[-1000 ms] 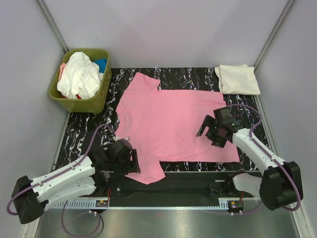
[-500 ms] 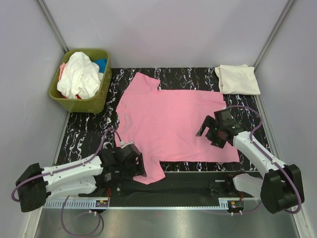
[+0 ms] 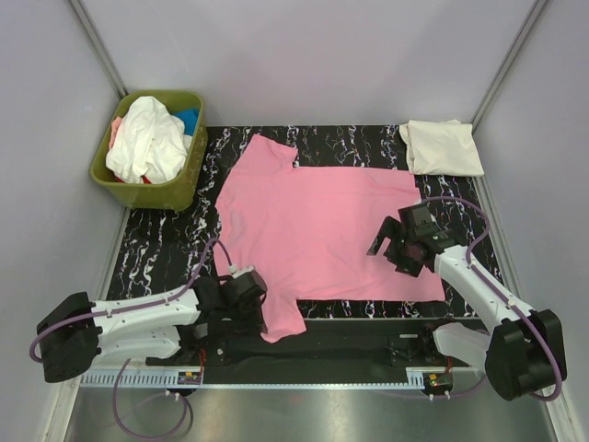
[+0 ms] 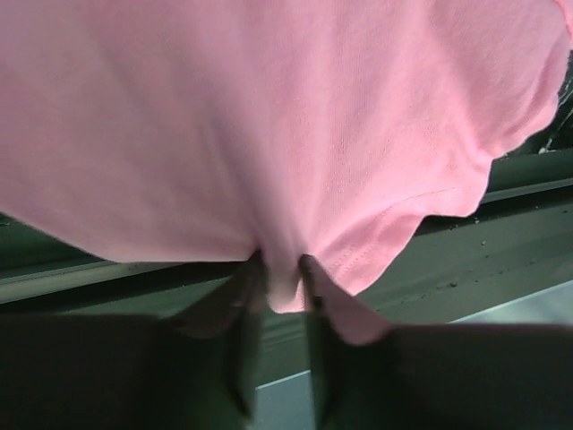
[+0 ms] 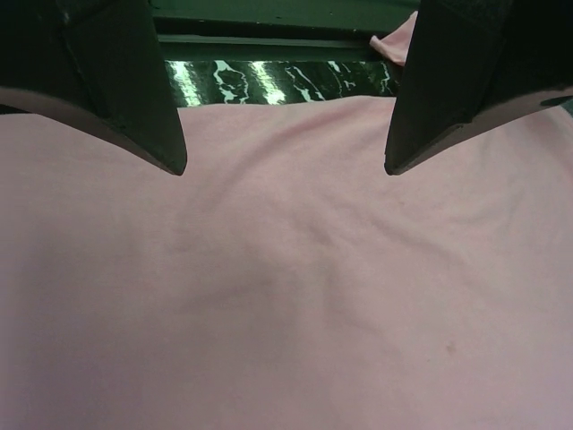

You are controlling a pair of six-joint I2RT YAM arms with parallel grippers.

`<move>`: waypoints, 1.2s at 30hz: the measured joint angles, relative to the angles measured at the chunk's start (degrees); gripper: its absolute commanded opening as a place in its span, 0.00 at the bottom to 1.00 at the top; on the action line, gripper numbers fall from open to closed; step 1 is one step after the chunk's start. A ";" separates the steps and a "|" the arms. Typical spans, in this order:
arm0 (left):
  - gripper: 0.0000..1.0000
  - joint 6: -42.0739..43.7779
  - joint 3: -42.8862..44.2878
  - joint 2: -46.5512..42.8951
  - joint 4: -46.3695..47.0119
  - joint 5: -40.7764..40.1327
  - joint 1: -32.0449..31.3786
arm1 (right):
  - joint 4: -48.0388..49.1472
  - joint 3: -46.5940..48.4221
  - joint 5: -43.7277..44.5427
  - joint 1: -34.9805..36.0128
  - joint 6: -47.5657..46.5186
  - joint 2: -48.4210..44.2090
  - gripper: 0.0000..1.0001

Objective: Fold and stack the t-shirts
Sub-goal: Fold the tshirt

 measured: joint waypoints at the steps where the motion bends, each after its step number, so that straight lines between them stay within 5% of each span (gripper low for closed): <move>1: 0.09 -0.11 0.00 0.17 0.02 -0.20 0.00 | -0.83 0.07 0.96 0.02 0.04 0.00 1.00; 7: 0.04 0.63 1.73 0.24 -2.51 -2.49 -0.09 | -11.30 3.10 10.84 -2.16 5.14 -2.67 1.00; 14: 0.04 3.67 7.87 0.81 -4.59 -5.14 2.40 | -20.13 3.13 18.49 -8.66 15.89 -21.31 1.00; 19: 0.04 4.85 8.26 0.98 -4.13 -5.29 3.89 | -24.76 2.56 21.42 -13.92 22.12 -20.61 1.00; 28: 0.04 7.93 8.24 1.22 -2.73 -4.11 6.49 | -18.05 -4.07 6.69 -48.72 14.64 -4.39 1.00; 36: 0.03 8.35 6.71 2.78 1.29 -1.81 7.96 | -14.78 -6.60 -0.20 -51.63 10.23 -3.96 0.87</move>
